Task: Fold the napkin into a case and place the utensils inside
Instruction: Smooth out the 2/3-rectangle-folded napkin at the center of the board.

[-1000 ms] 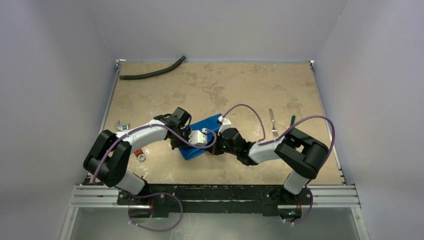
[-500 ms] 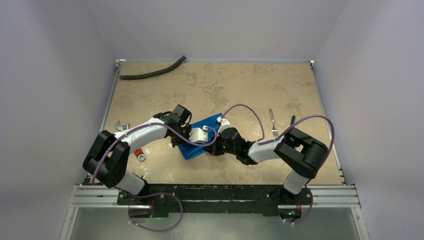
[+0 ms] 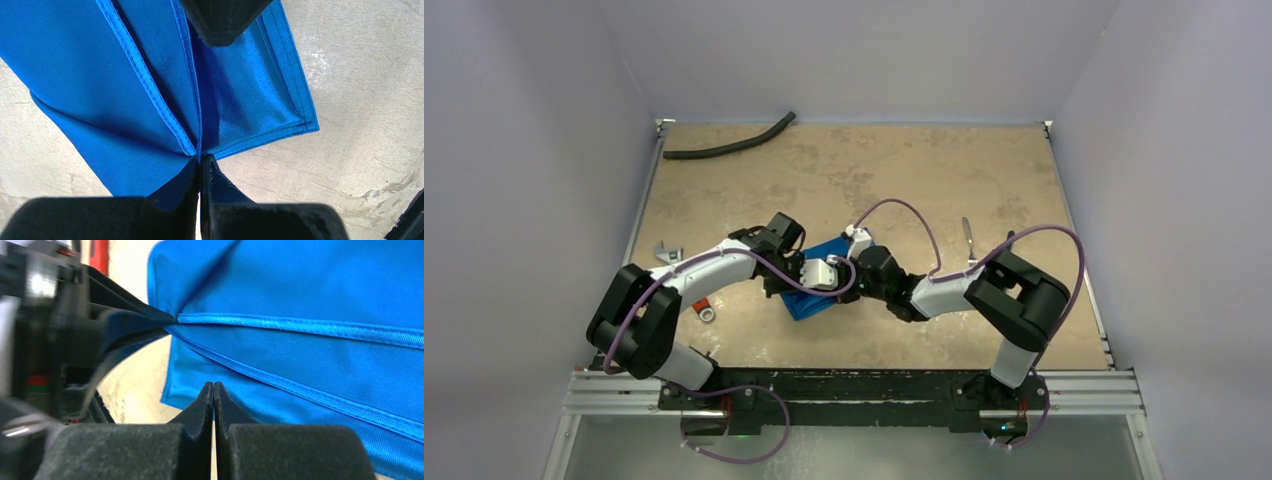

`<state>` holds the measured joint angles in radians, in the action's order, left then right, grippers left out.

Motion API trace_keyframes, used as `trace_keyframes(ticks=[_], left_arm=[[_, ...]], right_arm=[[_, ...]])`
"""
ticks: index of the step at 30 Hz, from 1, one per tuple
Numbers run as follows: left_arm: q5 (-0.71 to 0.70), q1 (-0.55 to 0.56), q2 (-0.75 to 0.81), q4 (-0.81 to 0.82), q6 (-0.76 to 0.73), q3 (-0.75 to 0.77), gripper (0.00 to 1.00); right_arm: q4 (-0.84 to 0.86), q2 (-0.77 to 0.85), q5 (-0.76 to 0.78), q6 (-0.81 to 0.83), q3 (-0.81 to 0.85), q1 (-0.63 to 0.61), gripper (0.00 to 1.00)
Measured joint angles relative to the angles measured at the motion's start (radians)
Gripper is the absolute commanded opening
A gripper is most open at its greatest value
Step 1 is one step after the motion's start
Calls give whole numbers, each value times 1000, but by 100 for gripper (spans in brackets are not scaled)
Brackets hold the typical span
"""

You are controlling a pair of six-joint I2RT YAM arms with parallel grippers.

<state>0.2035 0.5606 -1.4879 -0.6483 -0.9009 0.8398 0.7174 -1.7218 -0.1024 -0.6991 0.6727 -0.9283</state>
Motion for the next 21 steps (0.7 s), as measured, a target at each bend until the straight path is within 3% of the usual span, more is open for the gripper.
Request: trace_keyframes(ticks=[21], left_arm=[[-7,0,21,-2,-2,-6,0]], right_arm=[[-3,-85,18,-30,3,0,0]])
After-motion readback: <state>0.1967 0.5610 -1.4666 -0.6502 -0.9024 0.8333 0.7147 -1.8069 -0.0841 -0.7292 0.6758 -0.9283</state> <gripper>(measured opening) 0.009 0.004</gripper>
